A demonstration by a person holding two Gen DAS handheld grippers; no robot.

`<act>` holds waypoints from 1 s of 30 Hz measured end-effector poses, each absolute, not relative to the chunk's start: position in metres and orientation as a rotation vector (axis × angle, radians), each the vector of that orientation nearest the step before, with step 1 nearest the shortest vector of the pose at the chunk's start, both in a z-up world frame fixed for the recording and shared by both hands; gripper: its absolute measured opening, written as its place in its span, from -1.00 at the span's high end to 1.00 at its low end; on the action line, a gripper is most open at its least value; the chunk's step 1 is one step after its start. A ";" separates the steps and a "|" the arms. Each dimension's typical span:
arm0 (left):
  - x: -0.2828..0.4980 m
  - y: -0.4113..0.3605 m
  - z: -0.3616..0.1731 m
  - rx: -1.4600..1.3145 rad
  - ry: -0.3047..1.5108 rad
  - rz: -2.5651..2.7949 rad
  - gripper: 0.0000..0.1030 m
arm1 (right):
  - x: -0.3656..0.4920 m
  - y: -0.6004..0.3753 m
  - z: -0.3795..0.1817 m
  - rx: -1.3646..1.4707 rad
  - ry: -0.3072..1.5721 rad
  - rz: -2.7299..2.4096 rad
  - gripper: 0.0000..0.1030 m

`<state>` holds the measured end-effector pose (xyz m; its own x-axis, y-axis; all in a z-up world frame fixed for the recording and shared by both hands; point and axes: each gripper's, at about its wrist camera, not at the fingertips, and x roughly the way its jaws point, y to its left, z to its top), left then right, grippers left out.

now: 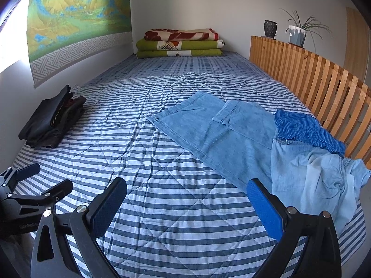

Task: Fold small clothes

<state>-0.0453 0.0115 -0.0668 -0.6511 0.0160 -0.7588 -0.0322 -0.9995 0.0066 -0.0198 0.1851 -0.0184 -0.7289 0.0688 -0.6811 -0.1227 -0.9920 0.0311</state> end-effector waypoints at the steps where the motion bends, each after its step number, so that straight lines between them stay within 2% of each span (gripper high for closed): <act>1: -0.046 0.008 -0.068 -1.309 0.003 2.821 -1.00 | -0.020 0.186 -0.019 -1.107 0.113 2.825 -0.98; 18: -0.043 0.007 -0.062 -1.215 -0.074 2.846 -0.99 | -0.026 0.193 -0.026 -1.114 0.122 2.800 -0.98; 30: -0.053 0.017 -0.065 -1.282 0.039 2.822 -0.99 | -0.031 0.196 -0.034 -1.138 0.124 2.788 -0.98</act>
<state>-0.0527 0.0171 -0.0649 -0.6571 0.0280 -0.7533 -0.0486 -0.9988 0.0053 -0.0314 0.1958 -0.0335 -0.7077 0.0872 -0.7011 -0.1492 -0.9884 0.0276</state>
